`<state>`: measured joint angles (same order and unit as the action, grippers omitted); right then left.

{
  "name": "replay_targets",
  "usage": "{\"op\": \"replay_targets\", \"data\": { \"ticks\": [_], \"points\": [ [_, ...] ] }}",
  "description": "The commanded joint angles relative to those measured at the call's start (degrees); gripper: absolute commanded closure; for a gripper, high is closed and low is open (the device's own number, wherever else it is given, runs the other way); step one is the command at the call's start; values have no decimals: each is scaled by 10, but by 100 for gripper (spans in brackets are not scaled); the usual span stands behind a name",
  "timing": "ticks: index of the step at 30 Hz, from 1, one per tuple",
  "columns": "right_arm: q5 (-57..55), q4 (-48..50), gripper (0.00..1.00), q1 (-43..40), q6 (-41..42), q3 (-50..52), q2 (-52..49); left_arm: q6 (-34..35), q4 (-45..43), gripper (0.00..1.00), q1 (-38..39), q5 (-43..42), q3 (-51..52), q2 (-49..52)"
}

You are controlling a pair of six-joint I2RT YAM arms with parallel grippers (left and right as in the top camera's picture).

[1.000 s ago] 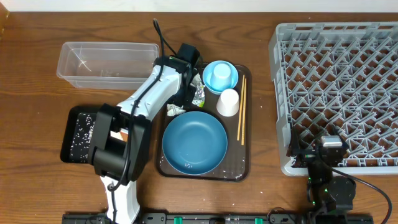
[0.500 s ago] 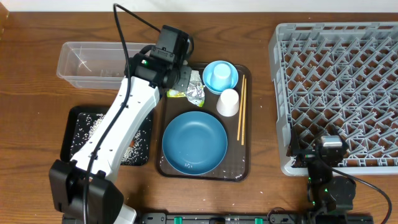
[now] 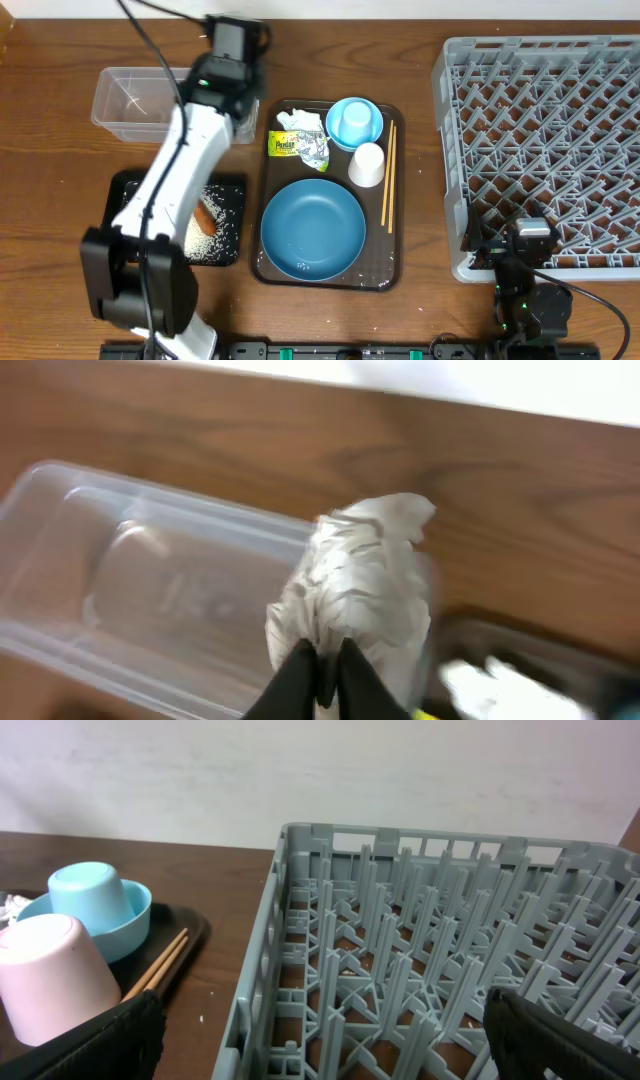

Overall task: Sort waste into correct bins and load items into the dishwasher rack
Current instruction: 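Carry the tissue left into the clear plastic bin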

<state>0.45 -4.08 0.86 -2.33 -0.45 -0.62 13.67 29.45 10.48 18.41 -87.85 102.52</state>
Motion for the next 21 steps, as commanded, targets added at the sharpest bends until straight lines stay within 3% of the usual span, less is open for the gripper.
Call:
{"op": "replay_targets", "data": {
  "ticks": [1, 4, 5, 9, 15, 17, 21],
  "points": [
    [2, -2, 1, -4, 1, 1, 2, 52, -1, 69, -40, 16, -5, 24],
    [2, -2, 1, -4, 1, 1, 2, 53, -2, 40, -60, 16, -5, 35],
    [2, -2, 1, -4, 1, 1, 2, 53, -1, 35, -64, 16, -5, 35],
    [2, -2, 1, -4, 1, 1, 2, 53, 23, 33, -59, -22, -5, 12],
    [2, -2, 1, -4, 1, 1, 2, 53, 83, 33, -29, -271, -5, -53],
    [2, -2, 1, -4, 1, 1, 2, 53, 105, 28, -16, -346, -5, -63],
    [2, -2, 1, -4, 1, 1, 2, 56, 147, 20, 21, -370, 2, -54]
  ]
}}
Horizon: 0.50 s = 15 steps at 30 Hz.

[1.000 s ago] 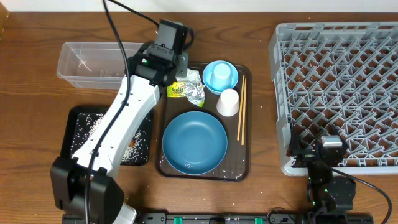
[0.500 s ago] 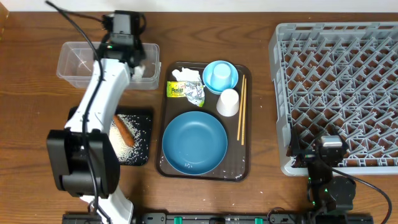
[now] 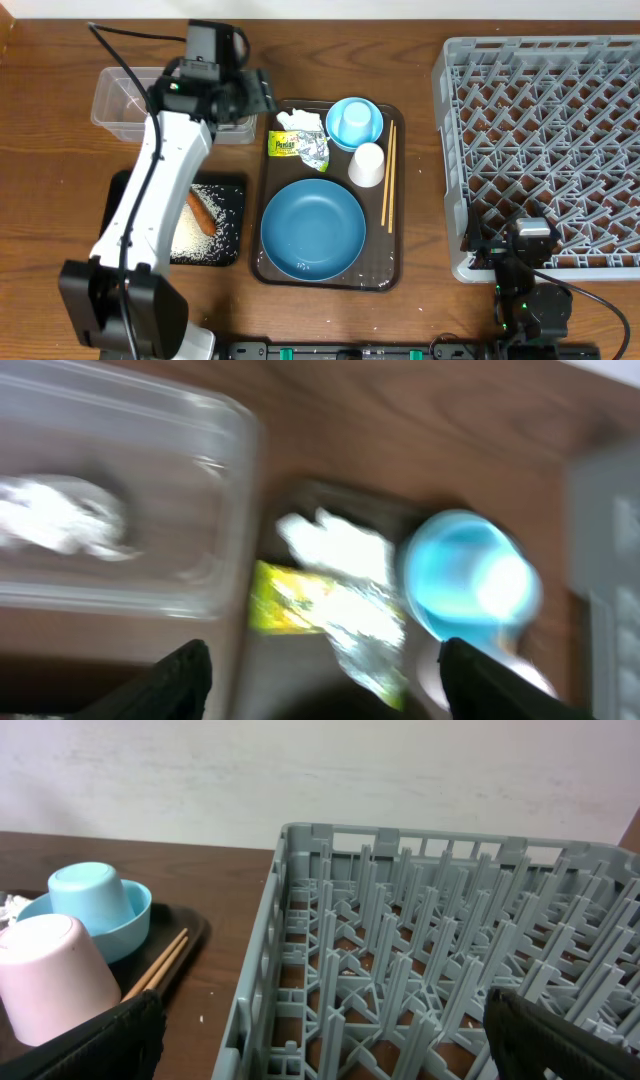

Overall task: Sort waste into correct bins and load items into the dishwasher rack
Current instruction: 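Carry the tissue left into the clear plastic bin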

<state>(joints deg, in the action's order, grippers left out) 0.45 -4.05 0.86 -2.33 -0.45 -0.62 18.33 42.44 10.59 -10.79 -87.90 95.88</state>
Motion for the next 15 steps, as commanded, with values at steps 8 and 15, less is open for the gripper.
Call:
{"op": "replay_targets", "data": {
  "ticks": [8, 15],
  "points": [
    [2, -2, 1, -4, 1, 1, 2, 97, 49, 20, 83, -76, 18, 82],
    [2, -2, 1, -4, 1, 1, 2, 123, 47, 20, 110, -43, 18, 155]
  ]
}}
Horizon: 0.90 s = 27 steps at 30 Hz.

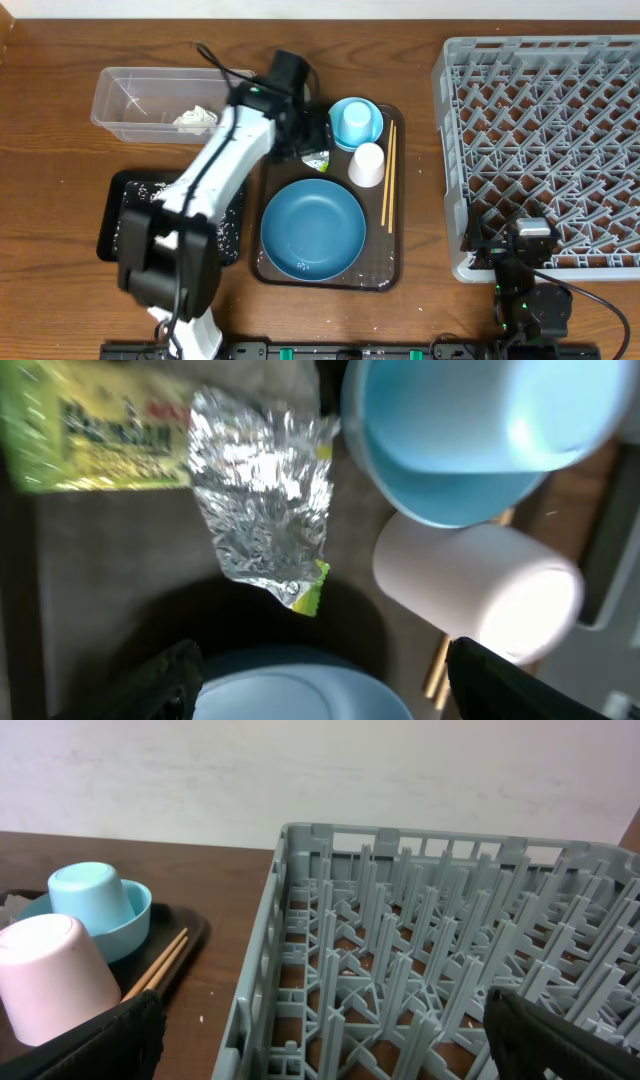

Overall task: Sort waste into correct bins and load items into the dishwasher rack
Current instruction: 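Carry the tissue left into the clear plastic bin, then move the left gripper back to the foil and green snack wrapper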

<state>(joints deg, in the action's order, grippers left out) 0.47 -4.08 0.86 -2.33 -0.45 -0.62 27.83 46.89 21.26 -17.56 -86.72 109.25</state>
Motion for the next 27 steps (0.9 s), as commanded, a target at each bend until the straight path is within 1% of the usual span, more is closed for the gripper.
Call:
{"op": "replay_targets", "data": {
  "ticks": [1, 4, 7, 10, 12, 14, 19, 20, 23, 27],
  "points": [
    [2, -2, 1, -4, 1, 1, 2, 41, 2, 21, 4, 42, 6, 32],
    [2, -2, 1, -4, 1, 1, 2, 60, 1, 21, 3, 63, 6, 50],
    [2, -2, 1, -4, 1, 1, 2, 60, -12, 21, 3, 70, 6, 66],
    [2, -2, 1, -4, 1, 1, 2, 87, -23, 22, 4, 74, 6, 78],
    [2, -2, 1, -4, 1, 1, 2, 91, -31, 25, 4, 75, 6, 86],
    [2, -2, 1, -4, 1, 1, 2, 91, -38, 26, 4, 78, 6, 91],
    [2, -2, 1, -4, 1, 1, 2, 92, -54, 39, 4, 78, 6, 98],
    [2, -2, 1, -4, 1, 1, 2, 91, -56, 43, 4, 80, 6, 100],
    [2, -2, 1, -4, 1, 1, 2, 92, -56, 51, 4, 80, 6, 105],
    [2, -2, 1, -4, 1, 1, 2, 92, -48, 69, 4, 80, 7, 107]
  ]
}}
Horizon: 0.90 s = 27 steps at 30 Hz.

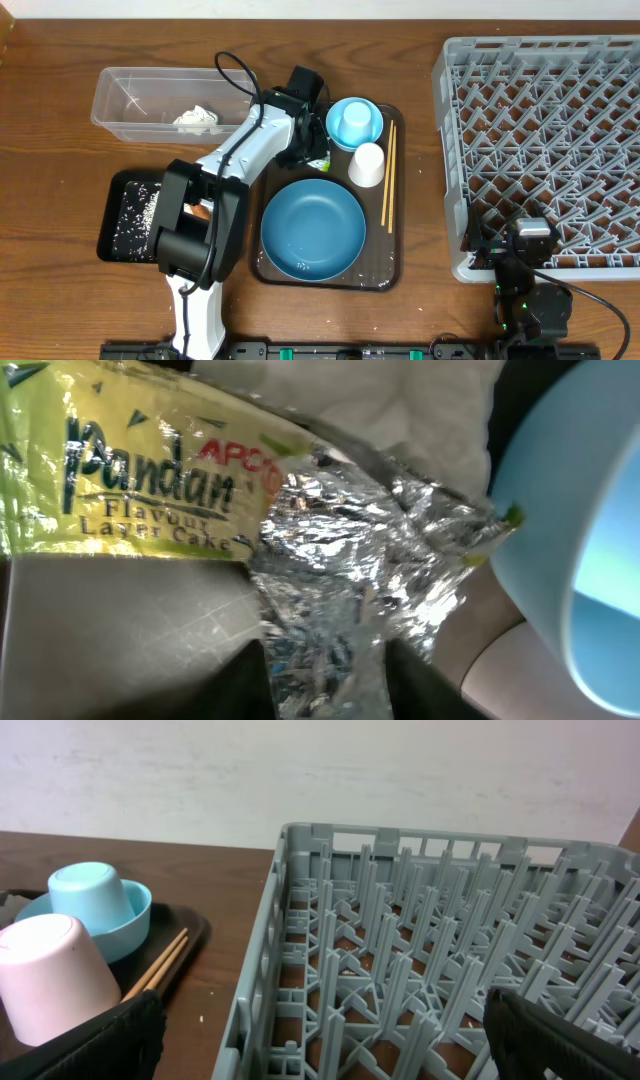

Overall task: Sort waste into correct bins and load items into the dishwasher rack
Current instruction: 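Move the left gripper back to the foil and green snack wrapper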

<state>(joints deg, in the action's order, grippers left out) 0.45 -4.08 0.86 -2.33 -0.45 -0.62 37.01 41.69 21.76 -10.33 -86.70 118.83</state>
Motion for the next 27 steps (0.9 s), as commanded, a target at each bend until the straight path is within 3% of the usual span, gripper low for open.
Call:
{"op": "replay_targets", "data": {
  "ticks": [1, 4, 6, 25, 26, 27],
  "points": [
    [2, -2, 1, -4, 1, 1, 2, 0, 5, 73, -1, 7, 6, 11],
    [2, -2, 1, -4, 1, 1, 2, 0, 5, 81, -1, 7, 6, 11],
    [2, -2, 1, -4, 1, 1, 2, 0, 10, 94, -1, 7, 5, 9],
    [2, -2, 1, -4, 1, 1, 2, -1, 48, 94, -1, 5, -7, -115],
    [2, -2, 1, -4, 1, 1, 2, 0, 51, 93, -1, 3, -7, -115],
    [2, -2, 1, -4, 1, 1, 2, 2, 58, 78, 0, -4, -7, -115]
  ]
}}
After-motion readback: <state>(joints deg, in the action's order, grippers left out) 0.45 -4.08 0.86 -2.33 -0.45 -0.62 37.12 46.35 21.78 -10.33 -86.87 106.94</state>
